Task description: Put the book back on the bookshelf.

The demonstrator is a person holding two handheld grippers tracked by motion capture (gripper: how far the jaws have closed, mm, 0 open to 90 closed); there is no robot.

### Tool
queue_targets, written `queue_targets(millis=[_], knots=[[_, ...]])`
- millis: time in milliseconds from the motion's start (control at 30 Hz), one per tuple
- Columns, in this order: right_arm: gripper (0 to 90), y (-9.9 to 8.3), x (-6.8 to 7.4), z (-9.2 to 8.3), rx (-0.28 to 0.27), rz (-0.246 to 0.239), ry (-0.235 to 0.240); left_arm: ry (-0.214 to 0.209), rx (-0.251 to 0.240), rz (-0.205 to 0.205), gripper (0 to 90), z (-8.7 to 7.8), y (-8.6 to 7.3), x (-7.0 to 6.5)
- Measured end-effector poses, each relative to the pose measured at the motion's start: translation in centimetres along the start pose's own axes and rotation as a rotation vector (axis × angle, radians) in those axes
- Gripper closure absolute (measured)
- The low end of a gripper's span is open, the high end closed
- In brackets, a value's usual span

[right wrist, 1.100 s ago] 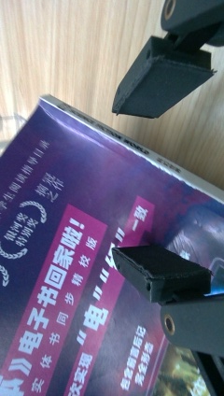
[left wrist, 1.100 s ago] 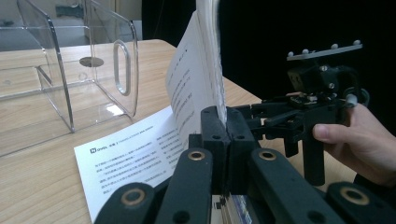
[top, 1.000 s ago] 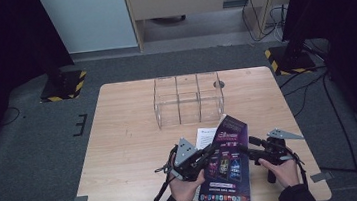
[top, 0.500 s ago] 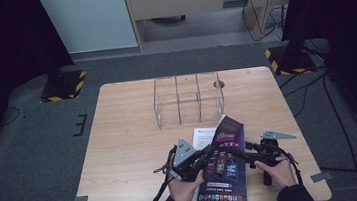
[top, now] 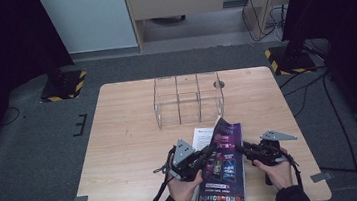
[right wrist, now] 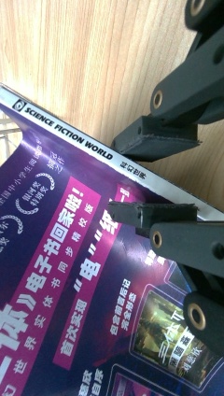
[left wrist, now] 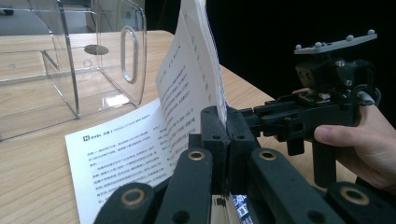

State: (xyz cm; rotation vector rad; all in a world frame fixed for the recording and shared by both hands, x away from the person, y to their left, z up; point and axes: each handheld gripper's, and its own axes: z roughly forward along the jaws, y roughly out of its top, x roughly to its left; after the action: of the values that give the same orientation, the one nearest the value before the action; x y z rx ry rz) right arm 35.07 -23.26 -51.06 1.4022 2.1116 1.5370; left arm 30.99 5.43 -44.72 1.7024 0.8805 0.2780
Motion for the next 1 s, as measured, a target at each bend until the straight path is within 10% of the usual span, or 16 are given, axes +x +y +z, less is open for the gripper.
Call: queue_targets(millis=[833,1000], knots=[[73.1,0.5,1.4,-0.5,-0.057,-0.063,0.068,0.113,0.149,-0.123,64.6,2.9,-3.1,5.8],[73.2,0.6,1.6,-0.5,-0.056,-0.070,0.071,0.138,0.163,-0.147,79.3,3.1,-3.6,6.6]])
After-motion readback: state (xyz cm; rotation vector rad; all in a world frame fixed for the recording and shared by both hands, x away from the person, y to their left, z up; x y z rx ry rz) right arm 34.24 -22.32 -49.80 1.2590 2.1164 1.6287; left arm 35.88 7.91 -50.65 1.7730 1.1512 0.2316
